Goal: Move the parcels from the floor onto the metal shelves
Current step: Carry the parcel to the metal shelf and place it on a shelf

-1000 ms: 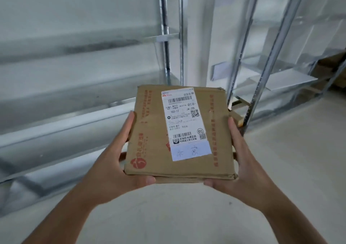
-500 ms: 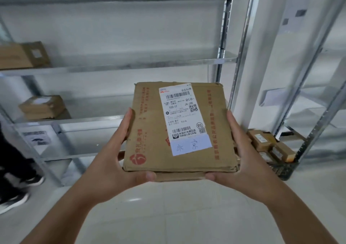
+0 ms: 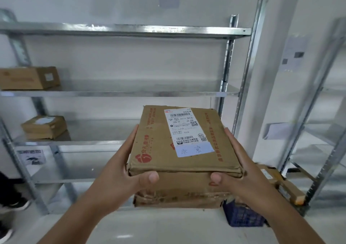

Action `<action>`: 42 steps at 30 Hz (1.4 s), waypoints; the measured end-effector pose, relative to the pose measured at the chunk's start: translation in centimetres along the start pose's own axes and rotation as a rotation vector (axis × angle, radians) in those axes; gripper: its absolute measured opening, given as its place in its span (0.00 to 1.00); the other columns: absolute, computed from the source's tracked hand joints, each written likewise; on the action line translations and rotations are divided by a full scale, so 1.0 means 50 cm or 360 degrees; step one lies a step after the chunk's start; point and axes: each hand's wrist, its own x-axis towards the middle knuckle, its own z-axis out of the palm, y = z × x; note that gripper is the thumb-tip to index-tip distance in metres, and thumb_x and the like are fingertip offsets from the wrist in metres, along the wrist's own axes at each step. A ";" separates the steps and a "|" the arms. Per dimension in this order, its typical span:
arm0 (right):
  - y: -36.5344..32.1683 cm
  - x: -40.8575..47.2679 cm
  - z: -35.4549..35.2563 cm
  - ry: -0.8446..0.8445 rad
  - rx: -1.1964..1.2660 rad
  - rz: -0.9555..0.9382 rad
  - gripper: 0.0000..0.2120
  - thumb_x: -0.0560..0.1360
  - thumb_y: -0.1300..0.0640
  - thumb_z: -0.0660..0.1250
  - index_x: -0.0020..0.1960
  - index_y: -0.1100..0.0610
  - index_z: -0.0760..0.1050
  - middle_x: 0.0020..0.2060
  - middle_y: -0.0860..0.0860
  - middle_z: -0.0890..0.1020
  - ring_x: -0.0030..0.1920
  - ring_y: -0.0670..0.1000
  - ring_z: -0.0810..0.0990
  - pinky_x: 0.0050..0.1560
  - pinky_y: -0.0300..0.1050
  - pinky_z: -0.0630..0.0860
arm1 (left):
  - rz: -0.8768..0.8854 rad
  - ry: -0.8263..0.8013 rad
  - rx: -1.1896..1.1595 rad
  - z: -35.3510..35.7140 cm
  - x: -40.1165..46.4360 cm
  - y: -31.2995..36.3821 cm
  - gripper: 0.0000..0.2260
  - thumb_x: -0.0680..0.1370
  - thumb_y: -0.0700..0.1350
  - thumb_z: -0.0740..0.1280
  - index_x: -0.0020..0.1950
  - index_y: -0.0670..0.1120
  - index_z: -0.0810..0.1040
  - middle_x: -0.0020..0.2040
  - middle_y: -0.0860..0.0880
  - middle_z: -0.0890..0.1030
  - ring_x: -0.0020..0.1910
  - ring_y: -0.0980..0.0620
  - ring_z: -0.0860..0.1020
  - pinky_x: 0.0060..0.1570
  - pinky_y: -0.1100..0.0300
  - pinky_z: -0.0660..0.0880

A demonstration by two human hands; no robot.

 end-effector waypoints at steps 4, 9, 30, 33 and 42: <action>0.017 0.065 -0.007 0.0080 0.0068 -0.0008 0.50 0.62 0.40 0.84 0.72 0.21 0.58 0.59 0.23 0.82 0.58 0.30 0.83 0.48 0.33 0.83 | 0.0048 -0.0095 0.0006 -0.021 0.080 -0.039 0.56 0.56 0.57 0.86 0.80 0.68 0.63 0.70 0.65 0.82 0.67 0.63 0.82 0.58 0.68 0.80; 0.040 0.180 -0.016 0.0128 0.0049 0.0001 0.54 0.53 0.31 0.85 0.73 0.20 0.60 0.63 0.31 0.84 0.62 0.41 0.86 0.56 0.46 0.86 | 0.0077 -0.0091 -0.0044 -0.038 0.209 -0.093 0.49 0.60 0.53 0.82 0.79 0.66 0.66 0.68 0.62 0.85 0.66 0.61 0.84 0.56 0.68 0.81; 0.226 0.569 -0.228 0.0142 0.0033 -0.0040 0.39 0.67 0.44 0.82 0.69 0.25 0.66 0.59 0.35 0.87 0.58 0.41 0.88 0.55 0.40 0.85 | 0.0053 0.0031 0.0018 0.090 0.630 -0.215 0.38 0.67 0.52 0.83 0.72 0.68 0.70 0.58 0.66 0.88 0.57 0.67 0.86 0.46 0.72 0.81; 0.268 0.645 -0.316 0.0096 0.0055 -0.0067 0.34 0.70 0.50 0.81 0.68 0.29 0.69 0.57 0.37 0.88 0.57 0.42 0.89 0.51 0.38 0.84 | 0.0069 0.0060 0.0032 0.154 0.722 -0.230 0.37 0.72 0.45 0.83 0.75 0.64 0.70 0.59 0.65 0.88 0.57 0.65 0.87 0.46 0.72 0.81; 0.346 0.877 -0.545 0.0060 0.0064 -0.0136 0.32 0.69 0.41 0.81 0.70 0.34 0.74 0.57 0.41 0.89 0.55 0.46 0.90 0.55 0.43 0.85 | 0.0052 0.0183 0.0031 0.302 0.985 -0.262 0.42 0.65 0.57 0.80 0.77 0.67 0.70 0.65 0.63 0.86 0.63 0.64 0.84 0.52 0.69 0.82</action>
